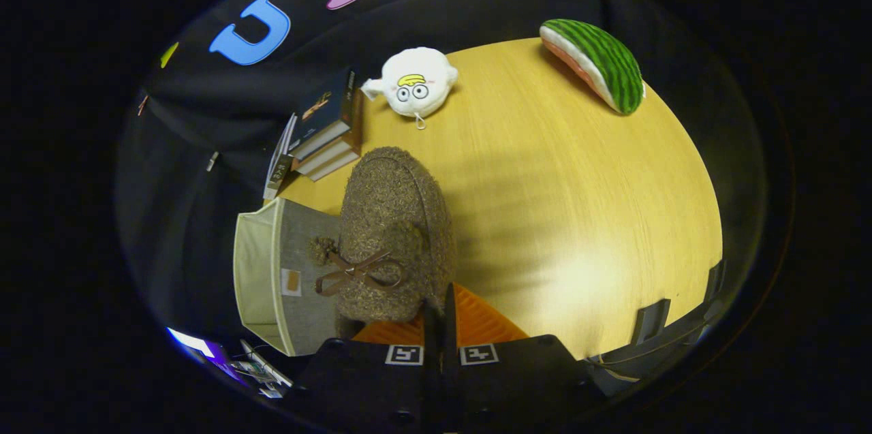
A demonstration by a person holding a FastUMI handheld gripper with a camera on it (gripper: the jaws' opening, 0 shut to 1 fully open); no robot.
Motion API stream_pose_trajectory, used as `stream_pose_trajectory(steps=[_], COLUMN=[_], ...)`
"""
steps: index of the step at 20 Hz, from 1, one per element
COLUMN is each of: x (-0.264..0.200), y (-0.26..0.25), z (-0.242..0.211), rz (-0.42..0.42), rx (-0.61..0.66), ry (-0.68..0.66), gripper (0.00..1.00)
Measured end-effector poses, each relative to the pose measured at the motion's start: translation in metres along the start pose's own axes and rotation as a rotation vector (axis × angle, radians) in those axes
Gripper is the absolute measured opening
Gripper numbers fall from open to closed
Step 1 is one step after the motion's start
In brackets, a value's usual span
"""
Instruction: Open the storage box then place both shoes into the box .Put the left shoe in first, then the right shoe, with the right side of both shoes facing outward in a uniform manner.
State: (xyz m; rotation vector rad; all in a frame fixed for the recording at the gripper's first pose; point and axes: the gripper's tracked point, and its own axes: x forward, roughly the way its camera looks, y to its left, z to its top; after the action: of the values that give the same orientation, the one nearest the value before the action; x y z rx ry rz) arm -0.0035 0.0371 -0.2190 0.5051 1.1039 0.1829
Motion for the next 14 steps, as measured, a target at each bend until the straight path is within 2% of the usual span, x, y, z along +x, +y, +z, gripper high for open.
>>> stream_pose_trajectory(steps=[8, 14], x=[0.0, 0.023], y=[0.124, 0.195], z=[-0.009, -0.03], rz=[0.121, 0.147], rx=[-0.054, -0.105], ry=[0.025, 0.064], gripper=[0.05, 0.05])
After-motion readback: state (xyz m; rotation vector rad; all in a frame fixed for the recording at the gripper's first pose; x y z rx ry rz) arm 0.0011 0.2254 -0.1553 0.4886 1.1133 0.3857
